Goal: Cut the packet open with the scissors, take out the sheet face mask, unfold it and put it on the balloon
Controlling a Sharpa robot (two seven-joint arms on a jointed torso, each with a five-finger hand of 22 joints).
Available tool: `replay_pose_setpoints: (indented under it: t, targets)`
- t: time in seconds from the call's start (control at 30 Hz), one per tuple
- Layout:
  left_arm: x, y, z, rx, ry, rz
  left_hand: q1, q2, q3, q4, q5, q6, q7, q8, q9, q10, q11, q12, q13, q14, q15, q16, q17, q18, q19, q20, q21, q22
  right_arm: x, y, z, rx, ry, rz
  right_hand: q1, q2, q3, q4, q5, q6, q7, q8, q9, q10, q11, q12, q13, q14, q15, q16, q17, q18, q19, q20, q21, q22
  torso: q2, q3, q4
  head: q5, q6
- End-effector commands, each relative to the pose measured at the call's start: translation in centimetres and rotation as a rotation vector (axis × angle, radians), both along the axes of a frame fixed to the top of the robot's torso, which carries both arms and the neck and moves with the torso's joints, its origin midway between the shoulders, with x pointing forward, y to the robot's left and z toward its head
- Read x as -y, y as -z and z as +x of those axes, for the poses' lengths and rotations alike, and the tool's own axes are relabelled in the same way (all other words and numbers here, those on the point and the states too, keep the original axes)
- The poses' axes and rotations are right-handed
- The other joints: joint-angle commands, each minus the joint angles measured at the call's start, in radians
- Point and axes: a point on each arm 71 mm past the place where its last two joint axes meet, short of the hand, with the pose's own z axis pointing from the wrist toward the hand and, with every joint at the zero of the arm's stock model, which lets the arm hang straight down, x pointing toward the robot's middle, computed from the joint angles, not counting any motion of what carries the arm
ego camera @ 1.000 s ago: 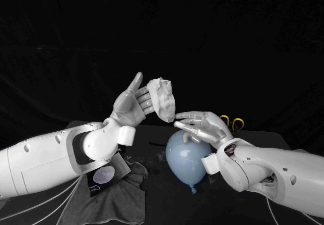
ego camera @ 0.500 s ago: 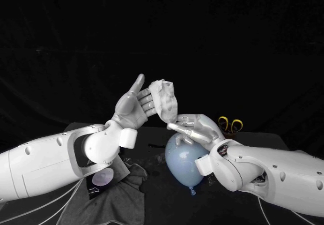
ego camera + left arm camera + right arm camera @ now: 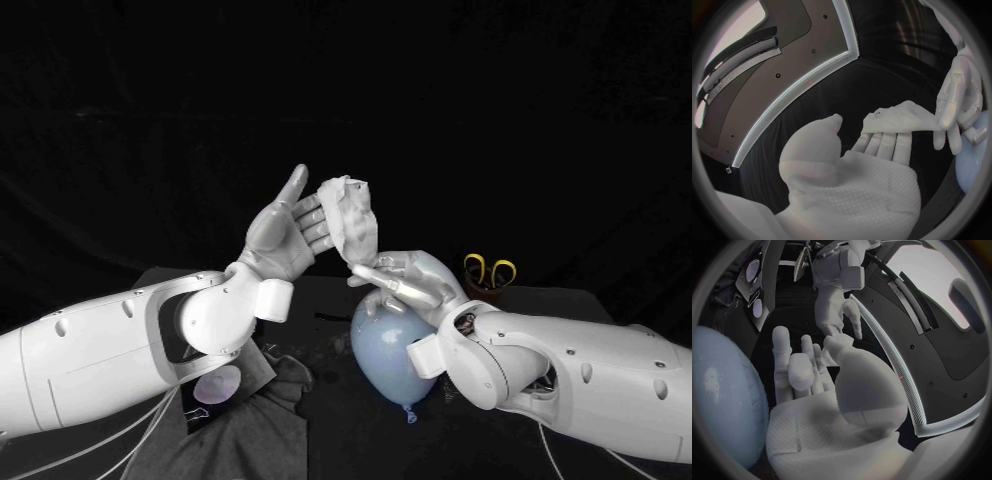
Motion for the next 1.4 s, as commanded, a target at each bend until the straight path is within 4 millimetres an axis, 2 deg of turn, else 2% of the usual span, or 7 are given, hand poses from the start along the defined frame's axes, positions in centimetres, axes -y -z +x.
replay_pose_setpoints:
  t: [0.03,0.33,0.6,0.8,0.93,1.17,1.4]
  targets:
    - [0.04,-0.18,0.02,0.008,0.001,-0.02,0.001,0.012,-0.006,-0.002,0.002,0.003,0.129,-0.002,0.002,0.0,0.001,-0.003,0.0,-0.007,-0.003,-0.003,0.0,-0.007,-0.005,0.0,-0.007,-0.001,-0.16,-0.04,-0.22,-0.022,-0.034,0.044,0.004,0.014,0.012,0.0,-0.004,0.012,-0.003,0.005,0.002,0.012,-0.002,0.003,-0.004,0.001,-0.007,0.003,0.001,0.012,0.0,-0.008,0.005,0.002,0.0,0.0005,-0.0009,0.0,0.001]
    - [-0.24,-0.09,0.23,0.006,-0.015,-0.013,0.008,0.013,-0.007,-0.004,0.002,0.008,0.129,0.001,0.003,0.007,0.0,-0.002,0.0,-0.005,-0.003,-0.002,0.0,-0.008,-0.013,0.0,-0.009,-0.001,0.12,-0.1,-0.41,-0.029,-0.031,0.062,0.01,0.021,0.023,0.002,-0.004,0.015,-0.004,0.004,0.002,0.02,-0.003,-0.001,-0.01,-0.003,-0.01,-0.003,-0.007,0.011,-0.002,-0.01,0.005,0.002,0.0,0.001,-0.0019,0.001,0.001]
    - [-0.22,-0.05,0.28,0.003,-0.019,-0.008,0.013,0.013,-0.009,-0.005,0.002,0.011,0.129,0.002,0.004,0.012,0.0,-0.002,0.001,-0.004,-0.003,-0.001,0.001,-0.008,-0.014,0.0,-0.011,-0.001,0.5,0.0,-0.23,-0.04,-0.002,0.062,-0.02,-0.017,-0.003,0.024,-0.004,-0.011,0.012,-0.017,-0.004,0.003,0.01,-0.022,-0.017,-0.011,0.0,-0.009,-0.017,0.008,-0.008,-0.006,0.002,0.001,0.001,0.0009,-0.0006,0.003,0.0]
    - [-0.22,-0.02,0.33,0.002,-0.021,-0.006,0.018,0.012,-0.01,-0.006,0.002,0.015,0.129,0.003,0.005,0.015,0.0,-0.001,0.001,-0.003,-0.003,0.0,0.001,-0.008,-0.015,0.0,-0.011,-0.001,0.45,0.05,-0.16,-0.05,0.008,0.065,-0.021,-0.018,-0.005,0.027,-0.004,-0.014,0.016,-0.021,-0.005,0.0,0.012,-0.025,-0.016,-0.011,0.002,-0.008,-0.015,0.008,-0.009,-0.004,0.002,0.001,0.001,0.0007,-0.0011,0.014,-0.006]
    - [-0.15,-0.02,0.32,0.001,-0.02,-0.006,0.023,0.012,-0.011,-0.006,0.002,0.016,0.129,0.004,0.006,0.018,0.0,-0.001,0.001,-0.002,-0.004,0.0,0.001,-0.008,-0.016,0.0,-0.012,-0.001,0.43,0.08,-0.11,-0.056,0.016,0.068,-0.017,-0.007,-0.001,0.032,-0.004,-0.009,0.016,-0.02,-0.004,0.004,0.012,-0.024,-0.015,-0.007,0.003,-0.004,-0.009,0.008,-0.008,-0.003,0.002,0.001,0.001,-0.0002,-0.0001,0.009,-0.008]
    - [-0.22,0.0,0.34,0.001,-0.023,-0.004,0.028,0.012,-0.011,-0.006,0.003,0.017,0.129,0.004,0.006,0.019,0.0,-0.001,0.001,-0.002,-0.004,0.001,0.002,-0.008,-0.018,0.0,-0.012,-0.001,0.4,0.12,-0.08,-0.065,0.023,0.069,0.041,0.064,0.053,0.018,-0.004,0.047,-0.013,0.013,0.013,0.07,-0.014,0.0,-0.009,0.013,-0.017,0.017,0.017,0.011,0.008,-0.015,0.025,0.011,0.0,0.0,-0.0007,0.009,-0.011]
    - [-0.21,0.01,0.35,0.0,-0.023,-0.003,0.031,0.013,-0.012,-0.006,0.002,0.018,0.129,0.005,0.006,0.02,0.0,-0.001,0.001,-0.002,-0.004,0.001,0.002,-0.009,-0.022,0.0,-0.013,-0.001,0.43,0.1,-0.04,-0.064,0.041,0.069,0.062,0.083,0.074,-0.008,-0.004,0.092,-0.041,0.057,0.04,0.146,-0.042,0.028,0.002,0.03,-0.041,0.027,0.033,0.002,0.04,-0.035,0.085,0.039,0.0,0.0004,-0.0008,0.012,-0.012]
